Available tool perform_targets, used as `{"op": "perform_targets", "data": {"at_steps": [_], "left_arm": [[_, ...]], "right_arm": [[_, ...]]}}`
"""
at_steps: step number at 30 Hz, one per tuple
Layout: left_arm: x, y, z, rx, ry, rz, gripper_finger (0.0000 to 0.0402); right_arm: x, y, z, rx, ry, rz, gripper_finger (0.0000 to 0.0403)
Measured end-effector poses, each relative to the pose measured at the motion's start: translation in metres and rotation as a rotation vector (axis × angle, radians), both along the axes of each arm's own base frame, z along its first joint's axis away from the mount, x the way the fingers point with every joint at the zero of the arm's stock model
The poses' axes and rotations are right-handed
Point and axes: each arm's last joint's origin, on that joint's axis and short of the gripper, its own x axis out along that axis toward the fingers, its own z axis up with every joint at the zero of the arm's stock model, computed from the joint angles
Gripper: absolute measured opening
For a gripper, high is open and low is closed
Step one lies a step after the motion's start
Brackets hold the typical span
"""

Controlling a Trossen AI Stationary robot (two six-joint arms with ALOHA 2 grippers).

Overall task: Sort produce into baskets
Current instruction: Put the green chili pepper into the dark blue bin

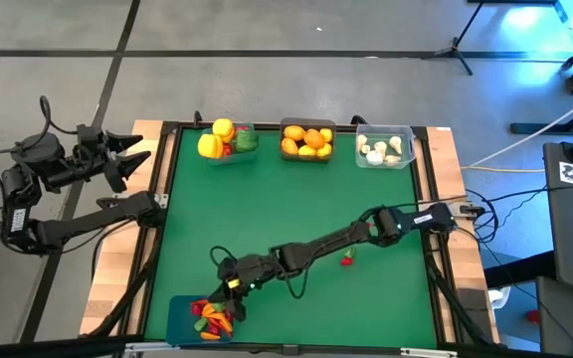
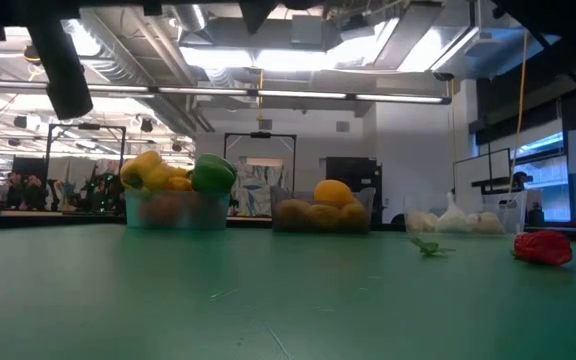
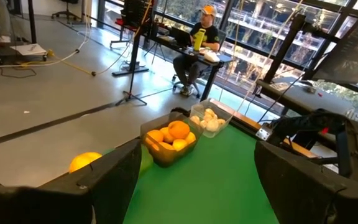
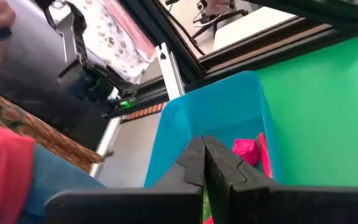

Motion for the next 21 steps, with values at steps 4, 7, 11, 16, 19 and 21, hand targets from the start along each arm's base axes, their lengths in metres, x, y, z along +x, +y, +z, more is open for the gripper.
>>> {"op": "perform_targets", "data": {"at_steps": [4, 7, 11, 16, 19, 21], "left_arm": [[0.0, 0.0, 0.0, 0.0, 0.0, 0.0, 0.0308], [0.0, 0.0, 0.0, 0.0, 0.0, 0.0, 0.0308], [0.0, 0.0, 0.0, 0.0, 0.0, 0.0, 0.0308], [0.0, 0.0, 0.0, 0.0, 0.0, 0.0, 0.0308], [0.0, 0.0, 0.0, 0.0, 0.0, 0.001, 0.0308], [0.0, 0.0, 0.0, 0.0, 0.0, 0.001, 0.0308]], "right_arm": [[-0.001, 0.002, -0.001, -0.041, -0.015, 0.006, 0.0021], [-0.001, 0.002, 0.0, -0.047, -0.021, 0.008, 0.0063], [0.0, 0.001, -0.001, -0.057, -0.023, -0.006, 0.0134], [0.002, -0.015, 0.002, 0.031, 0.071, 0.0, 0.0194], [-0.003, -0.03, 0.013, 0.039, 0.184, 0.01, 0.02], [-0.01, -0.04, 0.016, 0.013, 0.296, 0.013, 0.0199]]}}
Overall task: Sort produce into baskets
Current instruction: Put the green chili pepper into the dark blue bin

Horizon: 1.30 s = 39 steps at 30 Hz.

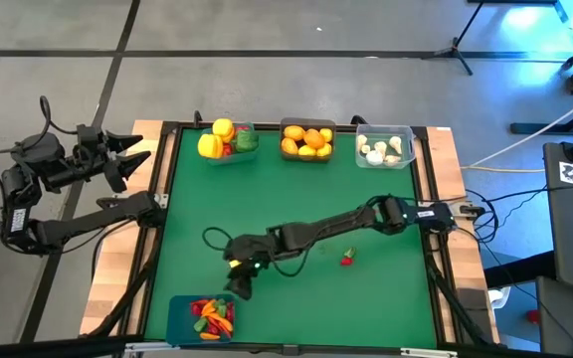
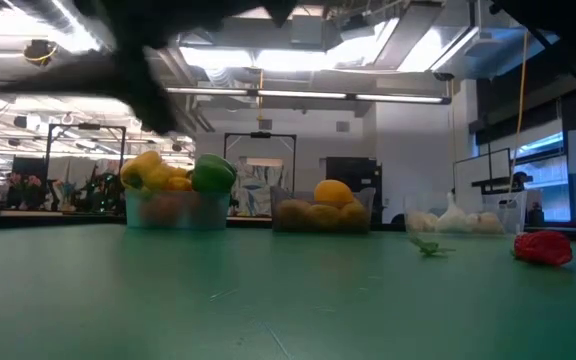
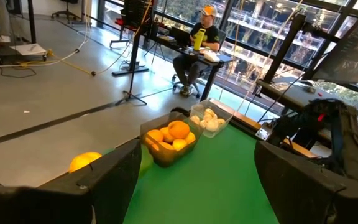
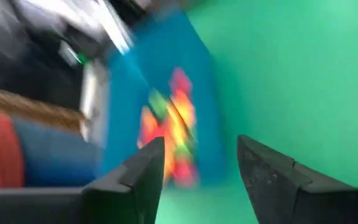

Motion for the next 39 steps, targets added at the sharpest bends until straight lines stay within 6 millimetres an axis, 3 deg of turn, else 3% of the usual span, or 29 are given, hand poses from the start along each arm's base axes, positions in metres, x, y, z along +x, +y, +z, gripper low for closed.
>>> {"op": "perform_targets", "data": {"at_steps": [4, 8, 14, 19, 26, 31, 35, 39], "left_arm": [[0.0, 0.0, 0.0, 0.0, 0.001, 0.0, 0.0308], [0.0, 0.0, -0.001, -0.004, 0.007, 0.0, 0.0308], [-0.001, 0.0, -0.003, -0.017, 0.027, 0.001, 0.0308], [-0.001, 0.0, -0.003, -0.02, 0.023, 0.002, 0.0308], [-0.001, 0.0, -0.003, -0.02, 0.024, 0.002, 0.0308], [-0.001, 0.0, -0.003, -0.02, 0.024, 0.002, 0.0308], [-0.001, 0.0, -0.003, -0.02, 0.024, 0.002, 0.0308], [-0.001, 0.0, -0.003, -0.018, 0.025, 0.002, 0.0308]], "right_arm": [[-0.022, -0.011, 0.002, -0.104, 0.231, 0.049, 0.0191], [-0.055, -0.019, 0.02, -0.242, 0.45, 0.085, 0.0188], [-0.109, -0.02, 0.03, -0.553, 0.814, 0.111, 0.0188], [-0.132, -0.02, 0.033, -0.597, 0.975, 0.135, 0.0196], [-0.173, -0.035, 0.047, -0.529, 1.057, -0.051, 0.0215], [-0.214, -0.048, 0.058, -0.347, 0.923, -0.277, 0.022], [-0.25, -0.061, 0.041, -0.209, 0.943, -0.575, 0.0221], [-0.266, -0.065, 0.012, 0.007, 0.988, -0.803, 0.0221]]}}
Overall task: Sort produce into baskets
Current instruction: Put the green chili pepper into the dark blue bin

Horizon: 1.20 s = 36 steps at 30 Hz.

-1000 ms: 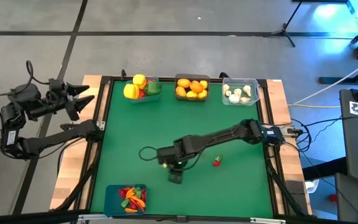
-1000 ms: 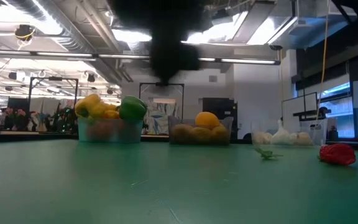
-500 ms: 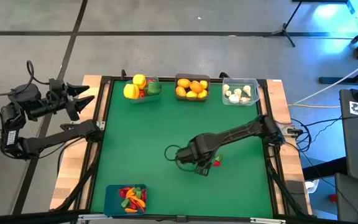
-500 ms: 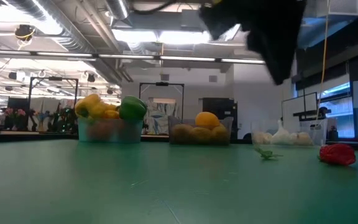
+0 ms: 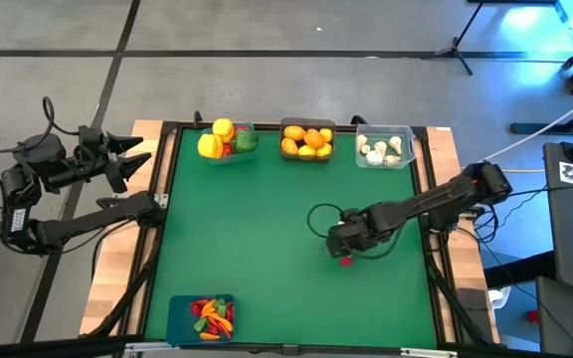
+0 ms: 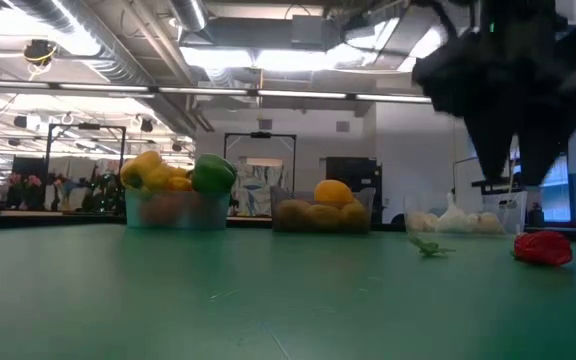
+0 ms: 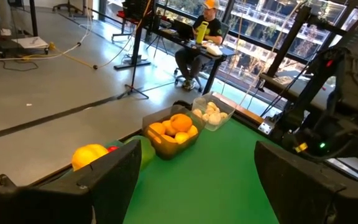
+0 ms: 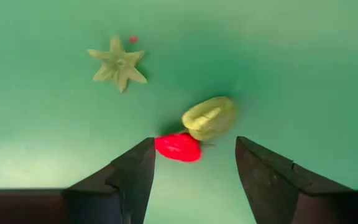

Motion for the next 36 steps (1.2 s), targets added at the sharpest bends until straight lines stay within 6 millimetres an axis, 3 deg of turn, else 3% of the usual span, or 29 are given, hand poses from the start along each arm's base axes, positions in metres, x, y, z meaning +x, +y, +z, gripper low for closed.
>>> {"op": "perform_targets", "data": {"at_steps": [7, 16, 25, 32, 36], "left_arm": [[0.0, 0.0, 0.0, -0.003, -0.002, 0.0, 0.0308], [0.0, 0.0, 0.0, -0.014, -0.01, 0.003, 0.0308], [0.0, 0.0, 0.0, -0.019, -0.014, 0.007, 0.0308], [0.0, 0.0, 0.0, -0.02, -0.016, 0.023, 0.0308], [0.0, 0.0, 0.0, -0.02, -0.016, 0.025, 0.0308]], "right_arm": [[-0.005, 0.0, -0.035, 0.084, 0.026, -0.174, 0.0221], [-0.006, -0.002, -0.044, 0.044, 0.052, -0.245, 0.0221], [0.005, 0.004, -0.07, 0.012, 0.082, -0.238, 0.0221], [0.004, 0.004, -0.07, 0.028, 0.091, -0.236, 0.0218], [0.004, 0.004, -0.07, 0.039, 0.102, -0.235, 0.0186]]}}
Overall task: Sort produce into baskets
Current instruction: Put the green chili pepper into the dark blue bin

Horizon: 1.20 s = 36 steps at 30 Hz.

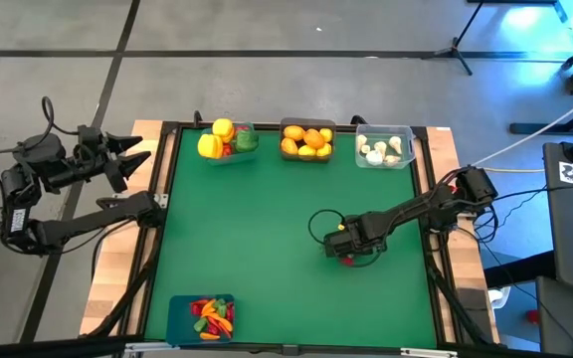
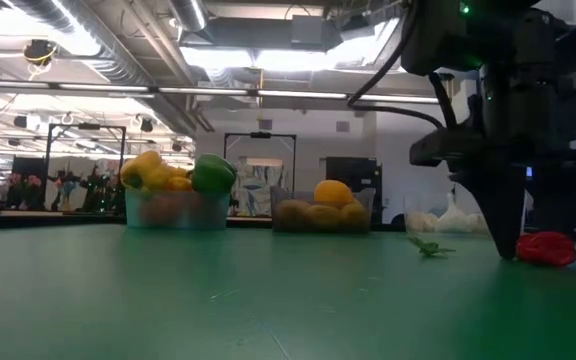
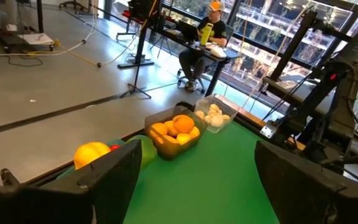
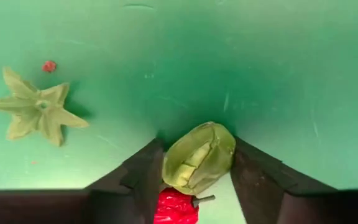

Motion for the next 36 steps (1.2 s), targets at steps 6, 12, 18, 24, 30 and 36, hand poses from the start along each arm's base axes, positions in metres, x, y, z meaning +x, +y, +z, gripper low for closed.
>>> {"op": "perform_targets", "data": {"at_steps": [6, 12, 18, 24, 30, 36], "left_arm": [[0.0, 0.0, 0.0, 0.003, 0.002, -0.001, 0.0308], [0.0, 0.0, 0.0, 0.004, 0.003, -0.001, 0.0308], [0.0, 0.0, 0.0, 0.007, 0.005, -0.002, 0.0308], [0.0, 0.0, 0.0, 0.008, 0.005, -0.002, 0.0308], [0.0, 0.0, 0.0, 0.007, 0.004, -0.002, 0.0308], [0.0, 0.0, 0.0, 0.006, 0.004, -0.002, 0.0308]], "right_arm": [[0.0, 0.0, 0.0, 0.008, 0.0, -0.001, 0.0113], [0.002, 0.001, 0.001, 0.015, -0.009, -0.001, 0.0061], [0.018, 0.005, 0.014, -0.004, -0.111, 0.0, 0.0048], [0.047, 0.011, 0.038, -0.069, -0.393, 0.064, 0.005], [0.09, 0.021, 0.067, -0.164, -0.849, 0.205, 0.0049], [0.137, 0.037, 0.088, -0.299, -1.125, 0.466, 0.0049]]}}
